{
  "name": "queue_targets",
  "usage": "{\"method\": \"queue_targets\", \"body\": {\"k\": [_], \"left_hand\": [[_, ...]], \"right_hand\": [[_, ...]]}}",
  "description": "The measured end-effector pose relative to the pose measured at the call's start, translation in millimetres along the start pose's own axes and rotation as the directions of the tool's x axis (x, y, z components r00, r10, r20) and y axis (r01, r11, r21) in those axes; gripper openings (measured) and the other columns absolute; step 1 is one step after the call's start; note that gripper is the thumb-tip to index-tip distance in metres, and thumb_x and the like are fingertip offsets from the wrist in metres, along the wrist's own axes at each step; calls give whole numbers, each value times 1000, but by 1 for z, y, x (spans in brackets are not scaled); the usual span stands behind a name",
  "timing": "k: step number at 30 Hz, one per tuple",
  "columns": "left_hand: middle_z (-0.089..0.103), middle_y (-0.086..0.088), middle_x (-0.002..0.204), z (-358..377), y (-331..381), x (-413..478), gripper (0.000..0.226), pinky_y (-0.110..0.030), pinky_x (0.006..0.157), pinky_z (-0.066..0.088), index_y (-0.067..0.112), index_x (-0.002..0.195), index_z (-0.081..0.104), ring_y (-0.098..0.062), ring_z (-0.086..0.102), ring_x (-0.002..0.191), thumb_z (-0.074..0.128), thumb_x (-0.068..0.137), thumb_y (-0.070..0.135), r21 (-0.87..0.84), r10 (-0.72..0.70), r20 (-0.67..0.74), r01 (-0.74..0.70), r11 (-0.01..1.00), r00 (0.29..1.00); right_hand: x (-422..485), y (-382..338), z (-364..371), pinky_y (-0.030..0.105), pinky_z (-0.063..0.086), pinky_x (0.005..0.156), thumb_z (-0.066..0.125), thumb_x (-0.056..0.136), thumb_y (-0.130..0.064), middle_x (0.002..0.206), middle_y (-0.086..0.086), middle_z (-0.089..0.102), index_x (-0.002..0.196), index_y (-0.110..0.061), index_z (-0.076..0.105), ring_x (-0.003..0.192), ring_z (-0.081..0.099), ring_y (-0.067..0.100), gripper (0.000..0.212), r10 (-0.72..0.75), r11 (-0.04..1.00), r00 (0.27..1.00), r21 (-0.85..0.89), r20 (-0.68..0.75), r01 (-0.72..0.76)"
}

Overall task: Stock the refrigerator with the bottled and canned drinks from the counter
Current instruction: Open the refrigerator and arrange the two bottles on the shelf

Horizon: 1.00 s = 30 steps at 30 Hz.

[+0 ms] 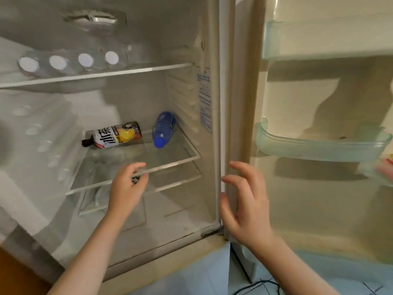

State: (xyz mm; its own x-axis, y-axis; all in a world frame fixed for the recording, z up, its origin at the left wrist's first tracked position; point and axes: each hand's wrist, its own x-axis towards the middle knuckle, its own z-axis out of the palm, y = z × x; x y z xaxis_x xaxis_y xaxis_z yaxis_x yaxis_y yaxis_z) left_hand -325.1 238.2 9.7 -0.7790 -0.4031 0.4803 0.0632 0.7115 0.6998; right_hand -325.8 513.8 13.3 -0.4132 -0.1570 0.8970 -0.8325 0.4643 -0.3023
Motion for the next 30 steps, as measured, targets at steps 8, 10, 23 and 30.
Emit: {"method": "queue_targets", "body": {"k": [8,10,23,30], "left_hand": [[61,-3,117,-23,-95,92,19,-33,83,42,26,106,59,-20,57,107,58,89,17,-83,-247,-130,238,968,960],[60,-8,115,-26,-116,113,22,-43,86,46,28,110,58,-32,59,105,58,88,24,-121,-308,-158,291,949,938],[55,-19,112,-36,-197,194,23,-38,98,37,9,106,63,-33,48,111,67,83,9,15,-238,-256,250,968,937],[44,-20,138,-26,-191,231,54,-26,100,36,-2,133,44,-30,42,126,66,85,12,-235,-532,-332,478,847,779]], "right_hand": [[61,31,147,23,39,84,61,80,-20,124,0,49,117,-12,53,109,51,20,38,199,980,882,-65,427,-189],[82,41,183,28,41,82,61,81,-22,127,0,46,120,-14,50,110,50,21,42,238,971,856,-110,458,-211],[129,92,321,30,38,62,65,81,-30,142,4,24,129,-25,40,93,60,33,54,312,918,751,-388,582,-80],[131,98,327,37,54,53,83,56,-8,117,15,59,96,-7,67,71,65,38,43,67,984,864,-176,499,25]]}}
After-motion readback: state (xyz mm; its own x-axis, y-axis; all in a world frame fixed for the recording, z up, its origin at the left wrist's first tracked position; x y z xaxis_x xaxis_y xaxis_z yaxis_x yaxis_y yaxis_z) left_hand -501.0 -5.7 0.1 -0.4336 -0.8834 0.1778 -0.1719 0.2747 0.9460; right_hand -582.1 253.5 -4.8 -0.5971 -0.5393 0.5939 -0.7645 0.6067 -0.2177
